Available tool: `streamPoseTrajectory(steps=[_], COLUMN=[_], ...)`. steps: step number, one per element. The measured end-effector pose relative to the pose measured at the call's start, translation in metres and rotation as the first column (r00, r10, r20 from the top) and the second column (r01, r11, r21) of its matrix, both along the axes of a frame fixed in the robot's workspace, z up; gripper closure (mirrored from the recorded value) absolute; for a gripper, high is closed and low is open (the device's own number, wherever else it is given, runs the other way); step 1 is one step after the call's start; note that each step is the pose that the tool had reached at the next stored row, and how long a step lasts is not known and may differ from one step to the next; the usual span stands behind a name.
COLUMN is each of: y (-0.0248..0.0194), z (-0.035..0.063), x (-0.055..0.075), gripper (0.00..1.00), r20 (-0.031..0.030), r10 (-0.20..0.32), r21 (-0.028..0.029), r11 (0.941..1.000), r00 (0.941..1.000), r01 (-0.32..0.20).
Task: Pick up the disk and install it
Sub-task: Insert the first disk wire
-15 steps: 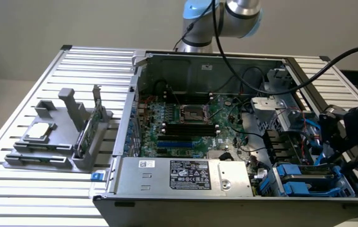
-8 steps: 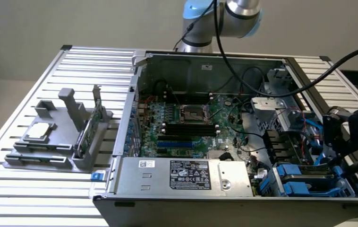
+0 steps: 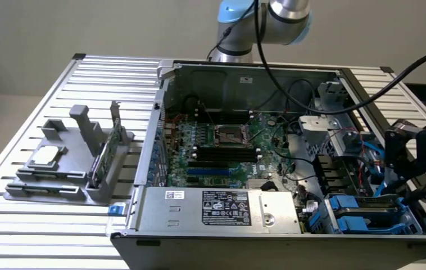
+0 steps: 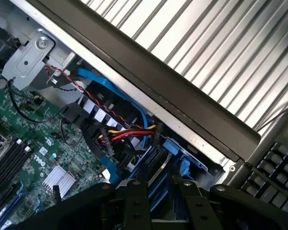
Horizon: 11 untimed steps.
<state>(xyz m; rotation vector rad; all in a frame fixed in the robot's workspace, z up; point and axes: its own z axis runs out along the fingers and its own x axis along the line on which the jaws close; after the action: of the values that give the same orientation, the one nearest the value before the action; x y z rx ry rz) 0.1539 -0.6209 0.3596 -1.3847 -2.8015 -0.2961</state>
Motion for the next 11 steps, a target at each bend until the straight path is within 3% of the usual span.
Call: streamPoseTrajectory(steps=[2, 4, 6, 11], y=[0.0001, -0.0001, -0.0007, -0.0049], z=[0.0, -0.0002, -0.001, -0.0049], x=[0.0001, 0.0002, 0.0002, 0.001], gripper=[0.7, 0.7, 0.7, 0.7], r20=[-0.0006, -0.001, -0.003, -0.0046], r10=[-0.001, -0.003, -0.007, -0.015], r21=[0.0325, 0.0561, 0.0657, 0.0755], r11=[0.9995, 0.9984, 0.9978, 0.997], r00=[1.0, 1.0, 1.0, 0.9999], r01=[0.001, 0.003, 0.007, 0.015])
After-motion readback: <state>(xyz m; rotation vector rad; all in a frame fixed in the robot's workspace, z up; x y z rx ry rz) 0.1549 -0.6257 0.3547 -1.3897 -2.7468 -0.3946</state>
